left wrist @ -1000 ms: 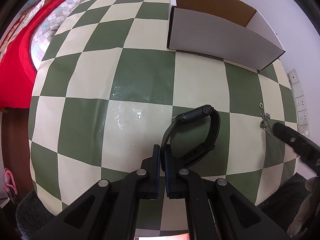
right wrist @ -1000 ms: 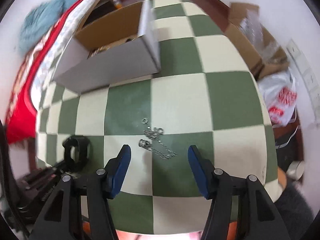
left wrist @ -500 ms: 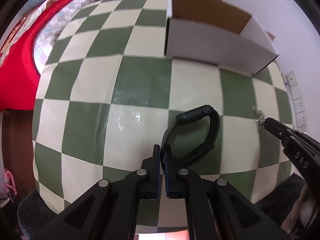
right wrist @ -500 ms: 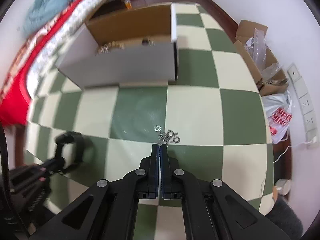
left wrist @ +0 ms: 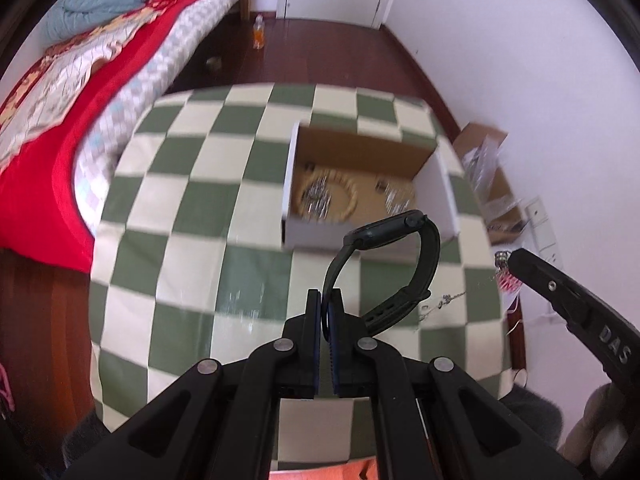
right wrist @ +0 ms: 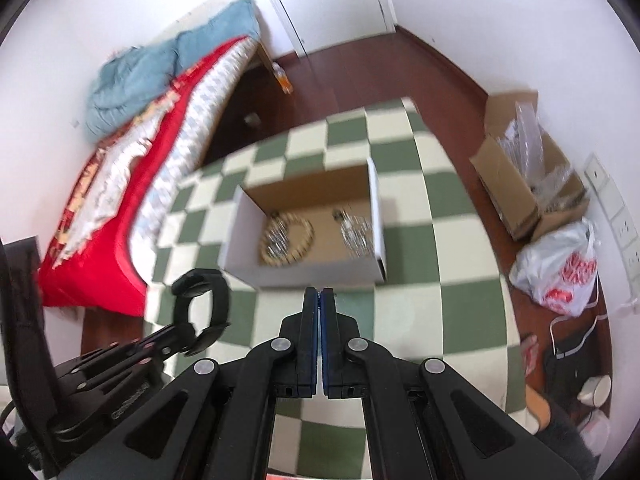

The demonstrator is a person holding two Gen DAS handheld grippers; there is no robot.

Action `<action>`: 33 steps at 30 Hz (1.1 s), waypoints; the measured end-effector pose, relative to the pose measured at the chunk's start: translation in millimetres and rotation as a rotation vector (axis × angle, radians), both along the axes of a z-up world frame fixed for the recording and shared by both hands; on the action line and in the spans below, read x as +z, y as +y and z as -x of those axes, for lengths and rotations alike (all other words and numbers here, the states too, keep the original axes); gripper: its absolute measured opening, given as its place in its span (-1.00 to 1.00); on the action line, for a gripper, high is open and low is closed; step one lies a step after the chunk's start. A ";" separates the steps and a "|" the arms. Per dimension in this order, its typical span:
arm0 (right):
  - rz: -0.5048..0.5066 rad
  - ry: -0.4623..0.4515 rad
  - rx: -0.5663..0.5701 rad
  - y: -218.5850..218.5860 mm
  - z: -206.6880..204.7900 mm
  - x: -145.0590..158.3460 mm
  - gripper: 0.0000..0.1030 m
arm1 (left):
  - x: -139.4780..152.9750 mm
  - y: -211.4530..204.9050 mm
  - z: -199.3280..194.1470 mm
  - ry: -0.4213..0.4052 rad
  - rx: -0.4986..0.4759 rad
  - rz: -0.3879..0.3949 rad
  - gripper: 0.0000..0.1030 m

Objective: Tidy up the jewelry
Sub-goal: 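Carry the smartwatch into the box with the left tool while the right tool carries the chain in, then open both tools to release the watch and chain into the box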

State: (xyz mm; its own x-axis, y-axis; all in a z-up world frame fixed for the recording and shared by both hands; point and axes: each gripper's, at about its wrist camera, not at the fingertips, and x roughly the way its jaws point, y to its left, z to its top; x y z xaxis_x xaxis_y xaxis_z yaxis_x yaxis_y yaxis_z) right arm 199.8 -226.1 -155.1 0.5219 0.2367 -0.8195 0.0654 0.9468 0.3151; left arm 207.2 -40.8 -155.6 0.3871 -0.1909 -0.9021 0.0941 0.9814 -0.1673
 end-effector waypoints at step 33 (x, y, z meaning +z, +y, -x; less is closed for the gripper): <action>0.038 0.219 0.090 13.3 -161.5 -54.0 -0.97 | -51.8 -12.4 -167.7 0.224 -0.012 0.028 -0.82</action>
